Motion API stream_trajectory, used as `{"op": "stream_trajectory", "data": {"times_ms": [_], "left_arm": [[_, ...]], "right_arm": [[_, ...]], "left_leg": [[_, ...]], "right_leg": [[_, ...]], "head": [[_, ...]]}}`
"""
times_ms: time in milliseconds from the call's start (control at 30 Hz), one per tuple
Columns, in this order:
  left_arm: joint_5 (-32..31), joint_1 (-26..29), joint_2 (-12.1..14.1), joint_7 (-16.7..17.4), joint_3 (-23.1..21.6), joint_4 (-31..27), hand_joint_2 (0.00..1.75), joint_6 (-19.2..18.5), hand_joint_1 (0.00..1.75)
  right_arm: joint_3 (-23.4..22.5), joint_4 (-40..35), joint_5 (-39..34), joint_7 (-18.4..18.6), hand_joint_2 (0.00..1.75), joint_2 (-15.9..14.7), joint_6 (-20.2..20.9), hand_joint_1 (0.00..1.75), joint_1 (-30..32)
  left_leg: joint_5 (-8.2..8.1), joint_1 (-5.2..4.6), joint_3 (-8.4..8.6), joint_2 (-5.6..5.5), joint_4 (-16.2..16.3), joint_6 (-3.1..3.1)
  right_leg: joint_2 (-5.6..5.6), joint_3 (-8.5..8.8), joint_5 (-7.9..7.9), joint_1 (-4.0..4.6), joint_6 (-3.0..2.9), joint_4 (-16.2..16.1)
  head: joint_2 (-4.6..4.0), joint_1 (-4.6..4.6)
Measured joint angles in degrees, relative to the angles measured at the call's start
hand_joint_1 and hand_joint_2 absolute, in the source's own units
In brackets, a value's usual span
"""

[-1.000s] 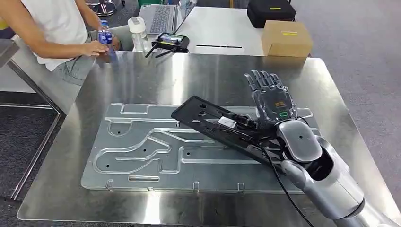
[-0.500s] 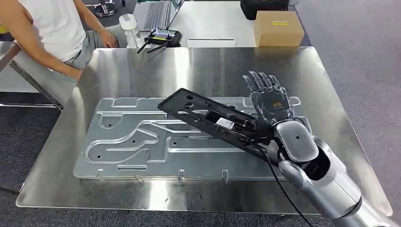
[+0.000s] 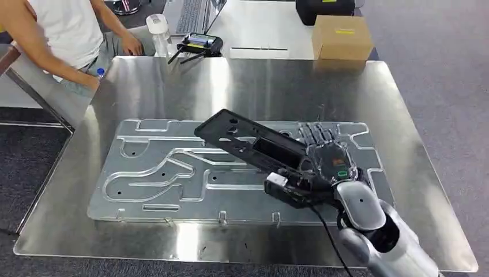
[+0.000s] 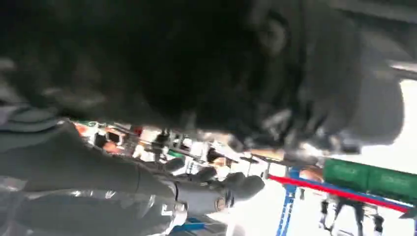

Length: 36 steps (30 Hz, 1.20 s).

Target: Take the parts from the cabinet and place them on the table.

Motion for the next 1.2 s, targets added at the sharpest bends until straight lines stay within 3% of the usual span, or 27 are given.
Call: {"op": "stream_trajectory", "data": {"times_ms": [33, 67, 100, 133, 233, 267, 300, 367, 400, 467, 533, 567, 600, 633, 733, 767, 833, 867, 900, 933, 967, 1033, 1067, 1100, 1133, 1167, 1200], "left_arm": [[0.11, 0.01, 0.02, 0.02, -0.02, 0.00, 0.00, 0.02, 0.00], [0.13, -0.03, 0.17, 0.07, -0.02, 0.00, 0.00, 0.09, 0.00], [0.13, -0.27, 0.15, 0.07, -0.06, -0.02, 0.00, 0.11, 0.00], [0.13, 0.07, 0.15, 0.09, -0.15, -0.02, 0.00, 0.11, 0.00], [0.13, -0.45, 0.28, 0.17, -0.39, 0.00, 0.00, 0.20, 0.00], [0.13, -0.90, 0.26, 0.11, -0.39, -0.07, 0.00, 0.20, 0.00], [0.13, -0.75, 0.26, 0.13, -0.44, -0.07, 0.00, 0.17, 0.00], [0.15, -0.51, 0.28, 0.13, -0.46, -0.06, 0.00, 0.17, 0.00], [0.15, -0.57, 0.28, 0.09, -0.46, -0.07, 0.00, 0.17, 0.00], [0.20, -1.16, 0.28, 0.07, -0.46, -0.07, 0.00, 0.17, 0.00], [0.22, -1.73, 0.28, 0.07, -0.48, -0.07, 0.00, 0.17, 0.00], [0.24, -2.01, 0.28, 0.07, -0.48, -0.07, 0.00, 0.17, 0.00], [0.24, -2.20, 0.46, 0.07, -0.48, -0.07, 0.00, 0.17, 0.00], [0.24, -2.15, 0.44, 0.04, -0.48, -0.07, 0.00, 0.17, 0.00], [0.22, -2.51, 0.39, 0.00, -0.48, -0.07, 0.00, 0.15, 0.00], [0.22, -2.79, 0.22, 0.00, -0.50, -0.07, 0.00, 0.17, 0.00], [0.22, -2.80, 0.31, -0.02, -0.50, -0.07, 0.00, 0.18, 0.00], [0.24, -2.79, 0.33, -0.02, -0.50, -0.07, 0.00, 0.15, 0.00], [0.24, -2.79, 0.33, -0.02, -0.50, -0.07, 0.00, 0.15, 0.00], [0.24, -2.81, 0.31, -0.02, -0.50, -0.07, 0.00, 0.15, 0.00], [0.24, -2.81, 0.28, -0.02, -0.50, -0.07, 0.00, 0.13, 0.00], [0.24, -2.82, 0.20, -0.02, -0.50, -0.07, 0.00, 0.09, 0.00], [0.24, -2.86, 0.20, -0.02, -0.50, -0.07, 0.00, 0.09, 0.00], [0.24, -2.92, 0.24, -0.02, -0.50, -0.07, 0.00, 0.09, 0.00], [0.24, -2.91, 0.24, -0.02, -0.50, -0.07, 0.00, 0.09, 0.00], [0.24, -2.95, 0.24, -0.07, -0.50, -0.07, 0.00, 0.11, 0.00], [0.26, -2.92, 0.28, -0.07, -0.50, -0.07, 0.00, 0.09, 0.00]], "right_arm": [[-0.83, -0.74, 0.35, 0.13, 0.00, -0.02, -0.33, 0.00, 0.68], [-1.79, -1.33, 0.52, 0.15, 0.00, -0.02, -0.68, 0.00, 1.35], [-2.90, -2.61, 0.68, 0.17, 0.00, -0.06, -0.99, 0.00, 1.61], [-3.56, -3.32, 0.70, 0.28, 0.00, -0.15, -1.07, 0.00, 2.50], [-4.33, -4.15, 0.79, 0.28, 0.00, -0.15, -1.20, 0.00, 3.58], [-4.68, -4.83, 0.81, 0.31, 0.00, -0.15, -1.05, 0.00, 3.96], [-5.48, -5.53, 0.92, 0.33, 0.00, -0.15, -1.11, 0.00, 4.56], [-6.38, -5.62, 1.09, 0.33, 0.00, -0.15, -0.90, 0.00, 5.62], [-6.53, -5.62, 1.18, 0.33, 0.00, -0.20, -0.79, 0.00, 6.20], [-7.10, -5.77, 1.22, 0.33, 0.00, -0.28, -0.59, 0.00, 6.66], [-7.69, -6.79, 1.24, 0.39, 0.00, -0.28, -0.61, 0.00, 6.56], [-8.04, -7.58, 1.24, 0.39, 0.00, -0.26, -0.65, 0.00, 6.47], [-8.22, -8.07, 1.27, 0.39, 0.00, -0.26, -0.68, 0.00, 6.40], [-8.46, -8.33, 1.27, 0.39, 0.00, -0.26, -0.65, 0.00, 6.39], [-8.65, -8.96, 1.31, 0.48, 0.00, -0.26, -0.63, 0.00, 6.52], [-8.85, -9.16, 1.33, 0.46, 0.00, -0.33, -0.61, 0.00, 6.65], [-9.29, -9.55, 1.38, 0.46, 0.00, -0.35, -0.59, 0.00, 6.54], [-9.55, -9.66, 1.40, 0.48, 0.00, -0.35, -0.57, 0.00, 6.62], [-9.66, -9.75, 1.40, 0.48, 0.00, -0.35, -0.57, 0.00, 6.63], [-9.77, -9.79, 1.40, 0.46, 0.00, -0.35, -0.57, 0.00, 6.62], [-9.81, -9.83, 1.40, 0.46, 0.00, -0.35, -0.57, 0.00, 6.63], [-9.92, -10.03, 1.40, 0.46, 0.00, -0.35, -0.57, 0.00, 6.64], [-10.03, -10.14, 1.40, 0.46, 0.00, -0.35, -0.57, 0.00, 6.62], [-10.16, -10.42, 1.40, 0.46, 0.00, -0.35, -0.57, 0.00, 6.51], [-10.36, -10.86, 1.42, 0.46, 0.00, -0.35, -0.61, 0.00, 6.46], [-10.42, -10.88, 1.42, 0.46, 0.00, -0.33, -0.59, 0.00, 6.38], [-10.42, -10.97, 1.42, 0.46, 0.00, -0.33, -0.61, 0.00, 6.21]], "left_leg": [[-0.86, 0.39, -0.40, 0.05, 1.51, -0.72], [-1.27, 0.45, -1.39, 0.07, 2.62, -1.17], [-2.06, -0.20, -2.33, 0.18, 3.92, -1.96], [-1.94, -0.01, -3.20, 0.06, 4.11, -2.09], [-1.74, -0.05, -4.78, -0.03, 3.85, -2.78], [-3.57, -0.10, -6.55, 0.25, 5.54, -2.93], [-6.19, -0.17, -7.14, 0.53, 8.01, -2.60], [-12.10, -0.45, -7.68, 0.63, 15.46, -1.85], [-13.32, -0.82, -7.62, 0.65, 18.35, -1.53], [-10.71, -1.34, -6.62, 0.66, 18.13, -1.10], [-5.79, -2.04, -2.35, 0.64, 9.93, 0.21], [-5.46, -2.40, -0.33, 0.64, 5.22, 1.36], [-6.04, -2.52, 0.02, 0.89, 4.70, 1.35], [-4.11, -3.07, -0.30, 0.89, 3.84, 1.09], [-1.17, -3.33, -1.11, 0.76, 2.50, 1.70], [0.34, -2.30, -1.15, 1.48, 1.18, 1.64], [2.45, -2.34, -2.85, 1.49, 0.53, 2.62], [3.15, -2.35, -3.85, 1.50, 0.56, 2.37], [3.88, -2.36, -5.01, 1.53, 0.81, 2.31], [4.60, -2.35, -6.23, 1.62, 1.19, 2.24], [5.25, -2.31, -7.49, 1.69, 1.58, 2.12], [6.53, -2.13, -10.19, 1.75, 2.60, 1.59], [7.13, -2.04, -11.22, 1.73, 3.21, 1.29], [7.58, -2.23, -11.95, 1.59, 3.63, 0.87], [8.14, -2.39, -12.24, 1.52, 4.12, 0.69], [9.26, -2.40, -12.17, 1.48, 3.41, 0.49], [10.35, -2.35, -12.45, 1.44, 2.82, 0.32]], "right_leg": [[-0.08, 0.78, 1.84, -0.20, 0.09, -3.40], [-0.10, 0.01, 0.44, 0.36, 0.12, -2.04], [0.04, 0.11, 0.65, 1.08, -0.17, -2.00], [-0.06, 0.35, -0.44, 0.88, -1.12, -2.23], [-0.29, -2.49, -0.31, 0.26, -1.54, -2.37], [-0.07, -2.20, -1.23, 0.32, -2.43, -3.40], [-0.26, -2.05, -1.03, 0.25, -2.73, -3.22], [-0.43, -0.76, -1.05, 0.94, -2.98, -3.35], [-0.52, -0.28, -1.15, 1.24, -3.13, -3.28], [-0.48, -0.35, -1.14, 2.05, -3.30, -2.93], [-0.10, -1.13, -0.56, 2.85, -4.08, -2.78], [0.08, -1.46, -0.03, 3.04, -4.22, -2.88], [0.09, -1.26, 0.62, 3.04, -4.03, -3.42], [0.11, -0.82, 1.31, 2.50, -3.80, -4.05], [0.29, -0.76, 3.92, 2.33, -2.68, -6.29], [0.72, -1.44, 2.62, 2.30, -2.56, -5.76], [0.62, -2.38, -5.04, 2.64, -2.18, -1.71], [0.58, -2.62, -8.33, 2.54, -2.07, 1.74], [0.51, -2.73, -10.27, 2.45, -1.90, 5.55], [0.48, -2.63, -9.64, 2.45, -1.72, 8.73], [0.46, -2.15, -7.10, 2.36, -1.59, 10.54], [0.43, 1.61, -1.22, 2.02, -1.32, 8.34], [0.45, 5.00, -1.31, 1.82, -1.18, 4.54], [0.49, 9.89, -5.11, 1.73, -1.14, -1.63], [0.67, 13.84, -8.38, 2.21, -1.59, -9.09], [0.42, 12.64, -7.88, 2.40, -2.23, -8.49], [0.54, 12.11, -7.29, 2.43, -2.33, -8.88]], "head": [[0.00, 0.07], [0.00, 0.07], [0.02, 0.53], [0.00, 0.50], [0.00, 0.33], [0.02, 0.22], [0.00, -0.68], [0.00, -1.14], [0.00, -1.27], [0.00, -1.27], [0.00, -1.33], [0.00, -1.27], [0.02, -1.00], [0.00, -1.41], [0.00, -1.60], [0.00, -1.64], [0.00, -1.11], [0.00, -1.03], [0.00, -1.03], [0.00, -1.05], [0.00, -0.94], [0.00, -0.98], [0.00, -0.98], [0.00, -0.90], [0.00, -1.05], [0.00, -1.14], [0.00, -0.87]]}}
